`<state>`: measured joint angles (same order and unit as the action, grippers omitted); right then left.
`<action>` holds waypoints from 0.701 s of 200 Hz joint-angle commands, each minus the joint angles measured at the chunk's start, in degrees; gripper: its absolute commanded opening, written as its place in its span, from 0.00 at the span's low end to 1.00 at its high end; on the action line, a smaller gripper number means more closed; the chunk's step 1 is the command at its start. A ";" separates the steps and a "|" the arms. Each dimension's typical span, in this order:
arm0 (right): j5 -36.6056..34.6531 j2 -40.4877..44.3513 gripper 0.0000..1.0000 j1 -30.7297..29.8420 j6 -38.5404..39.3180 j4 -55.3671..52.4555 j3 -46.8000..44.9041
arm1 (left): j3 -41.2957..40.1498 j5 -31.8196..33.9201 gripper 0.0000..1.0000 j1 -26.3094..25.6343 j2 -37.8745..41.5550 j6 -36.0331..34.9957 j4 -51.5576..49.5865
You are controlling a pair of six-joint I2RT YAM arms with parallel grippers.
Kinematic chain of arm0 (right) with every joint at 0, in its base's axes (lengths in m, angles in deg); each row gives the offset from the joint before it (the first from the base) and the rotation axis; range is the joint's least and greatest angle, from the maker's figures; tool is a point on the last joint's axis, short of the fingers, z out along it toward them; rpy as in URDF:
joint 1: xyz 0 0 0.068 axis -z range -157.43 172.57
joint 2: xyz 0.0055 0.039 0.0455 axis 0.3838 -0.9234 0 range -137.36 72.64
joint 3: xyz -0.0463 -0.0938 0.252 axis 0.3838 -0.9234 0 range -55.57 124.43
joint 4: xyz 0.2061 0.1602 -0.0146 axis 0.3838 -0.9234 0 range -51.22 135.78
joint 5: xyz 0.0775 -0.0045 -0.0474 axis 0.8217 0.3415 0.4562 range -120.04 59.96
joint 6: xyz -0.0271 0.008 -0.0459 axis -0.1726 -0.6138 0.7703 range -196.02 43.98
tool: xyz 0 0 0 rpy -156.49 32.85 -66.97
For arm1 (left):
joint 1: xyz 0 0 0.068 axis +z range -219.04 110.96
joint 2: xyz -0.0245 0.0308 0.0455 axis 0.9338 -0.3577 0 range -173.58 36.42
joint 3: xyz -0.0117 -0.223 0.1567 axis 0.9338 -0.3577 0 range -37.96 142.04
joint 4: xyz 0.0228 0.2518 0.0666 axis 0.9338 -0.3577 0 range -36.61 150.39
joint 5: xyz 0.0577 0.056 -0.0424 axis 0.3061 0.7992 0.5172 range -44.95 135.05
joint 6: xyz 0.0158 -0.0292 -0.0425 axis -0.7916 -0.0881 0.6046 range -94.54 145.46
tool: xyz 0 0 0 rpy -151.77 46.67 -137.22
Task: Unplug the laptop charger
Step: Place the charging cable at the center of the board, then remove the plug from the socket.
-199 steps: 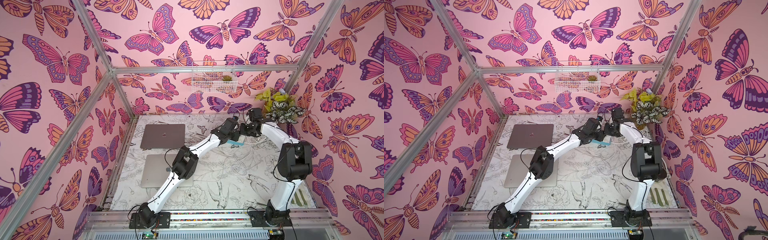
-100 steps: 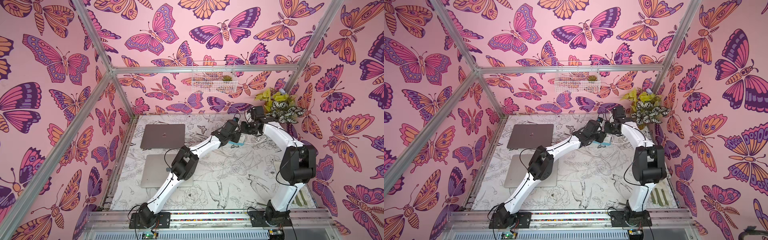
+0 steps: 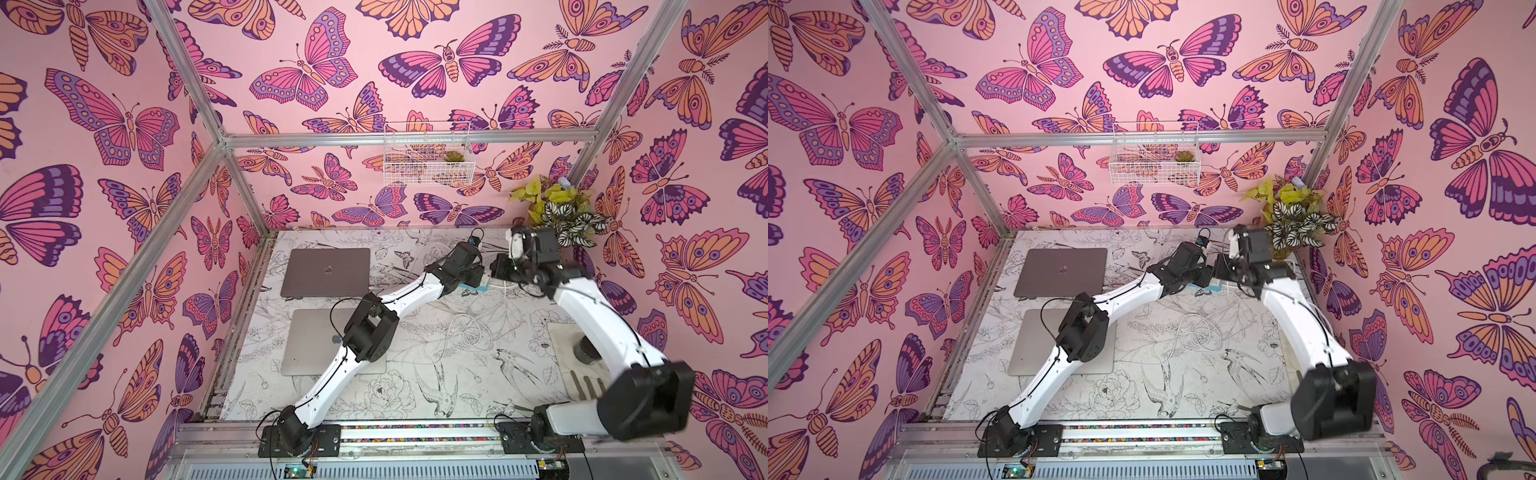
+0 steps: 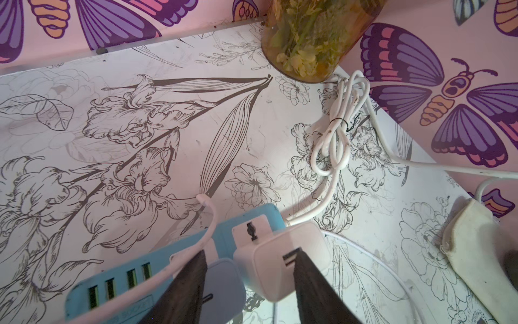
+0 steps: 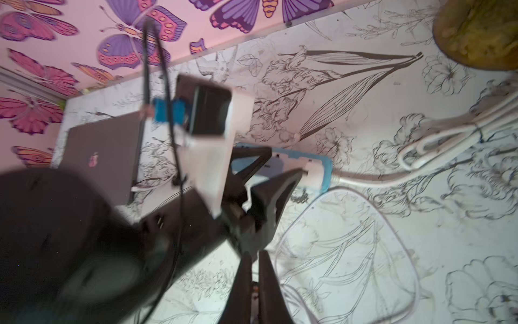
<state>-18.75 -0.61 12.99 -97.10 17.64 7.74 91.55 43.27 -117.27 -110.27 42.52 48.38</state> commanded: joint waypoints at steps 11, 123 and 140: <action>4.13 10.14 0.00 -5.69 -3.18 10.74 -16.65 | -1.39 -0.98 0.60 0.15 -0.77 -2.47 -11.01; 10.38 5.73 0.56 -6.24 -3.97 23.02 -25.73 | -5.24 -5.67 0.88 1.12 17.65 -5.66 -10.47; 0.73 8.64 0.55 -6.24 -3.21 18.49 -22.35 | -8.30 -6.73 0.88 1.12 21.33 -4.80 -9.29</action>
<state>-5.92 4.00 6.78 -102.83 41.05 -20.15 86.76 39.18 -115.78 -95.47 37.86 38.48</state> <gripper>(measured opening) 0.558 0.877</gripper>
